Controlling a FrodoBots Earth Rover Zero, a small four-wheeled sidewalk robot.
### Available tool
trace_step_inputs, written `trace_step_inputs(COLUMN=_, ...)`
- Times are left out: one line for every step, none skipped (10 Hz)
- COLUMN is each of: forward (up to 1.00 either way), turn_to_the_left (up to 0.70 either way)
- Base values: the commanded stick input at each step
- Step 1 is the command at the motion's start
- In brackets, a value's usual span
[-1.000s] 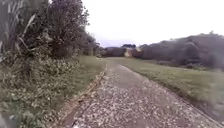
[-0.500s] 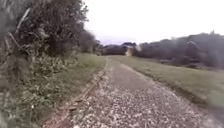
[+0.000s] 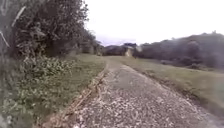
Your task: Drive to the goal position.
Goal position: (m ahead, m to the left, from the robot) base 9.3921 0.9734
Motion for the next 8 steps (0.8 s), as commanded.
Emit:
trace_step_inputs(forward=0.7, turn_to_the_left=0.0)
trace_step_inputs(forward=0.7, turn_to_the_left=-0.24)
trace_step_inputs(forward=0.7, turn_to_the_left=-0.32)
trace_step_inputs(forward=0.7, turn_to_the_left=-0.33)
trace_step_inputs(forward=0.7, turn_to_the_left=-0.33)
trace_step_inputs(forward=0.7, turn_to_the_left=-0.33)
trace_step_inputs(forward=0.7, turn_to_the_left=-0.33)
trace_step_inputs(forward=0.7, turn_to_the_left=-0.33)
